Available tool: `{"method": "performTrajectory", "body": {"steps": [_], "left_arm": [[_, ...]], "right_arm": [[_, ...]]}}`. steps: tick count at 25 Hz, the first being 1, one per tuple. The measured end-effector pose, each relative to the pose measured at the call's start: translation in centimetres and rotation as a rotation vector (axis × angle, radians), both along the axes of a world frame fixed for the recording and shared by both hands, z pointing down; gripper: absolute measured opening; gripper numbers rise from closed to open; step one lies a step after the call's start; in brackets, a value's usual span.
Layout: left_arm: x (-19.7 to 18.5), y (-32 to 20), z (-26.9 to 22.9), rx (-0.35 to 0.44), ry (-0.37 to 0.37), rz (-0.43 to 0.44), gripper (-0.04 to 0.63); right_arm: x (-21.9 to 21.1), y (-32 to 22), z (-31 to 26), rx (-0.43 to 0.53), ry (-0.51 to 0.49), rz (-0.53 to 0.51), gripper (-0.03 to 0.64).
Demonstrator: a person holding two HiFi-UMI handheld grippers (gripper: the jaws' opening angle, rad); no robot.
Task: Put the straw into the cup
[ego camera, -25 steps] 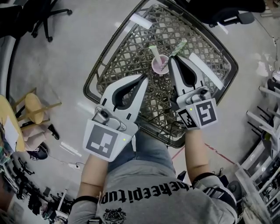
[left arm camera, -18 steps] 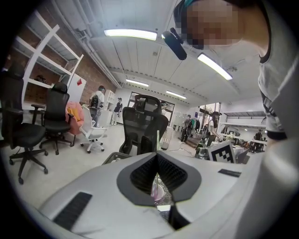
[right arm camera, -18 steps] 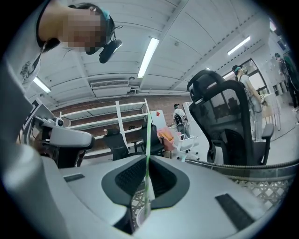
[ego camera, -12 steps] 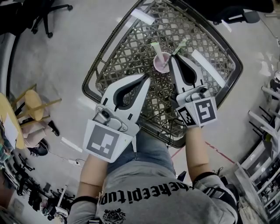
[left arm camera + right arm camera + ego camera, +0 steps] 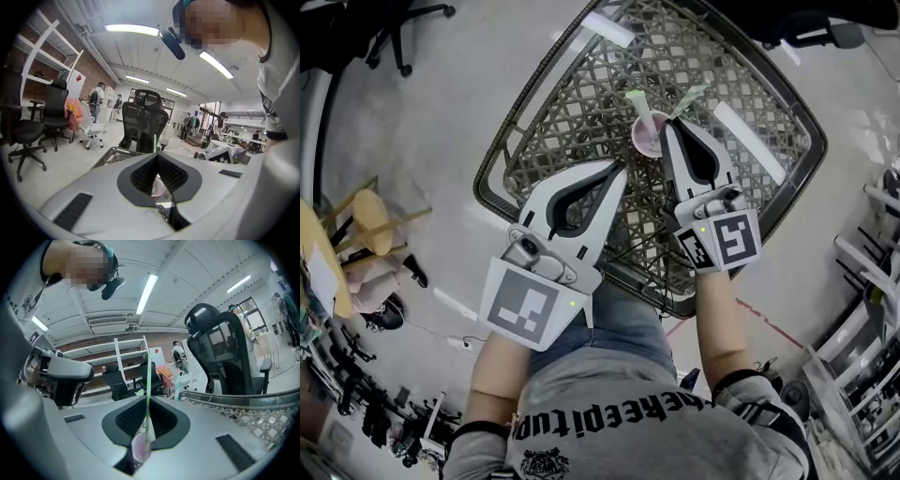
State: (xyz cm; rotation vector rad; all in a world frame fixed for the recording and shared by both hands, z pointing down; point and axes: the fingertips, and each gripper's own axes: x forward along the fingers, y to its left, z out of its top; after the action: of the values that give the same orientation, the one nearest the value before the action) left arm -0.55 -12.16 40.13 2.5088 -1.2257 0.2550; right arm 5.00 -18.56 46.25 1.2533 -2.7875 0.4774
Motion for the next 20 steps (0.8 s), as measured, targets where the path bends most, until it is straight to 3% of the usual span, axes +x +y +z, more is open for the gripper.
{"method": "performTrajectory", "body": {"steps": [20], "left_arm": [[0.0, -0.2, 1.4, -0.021, -0.015, -0.002, 0.028]], "right_arm": [[-0.3, 0.3, 2.6, 0.030, 0.065, 0.004, 0.049]]}}
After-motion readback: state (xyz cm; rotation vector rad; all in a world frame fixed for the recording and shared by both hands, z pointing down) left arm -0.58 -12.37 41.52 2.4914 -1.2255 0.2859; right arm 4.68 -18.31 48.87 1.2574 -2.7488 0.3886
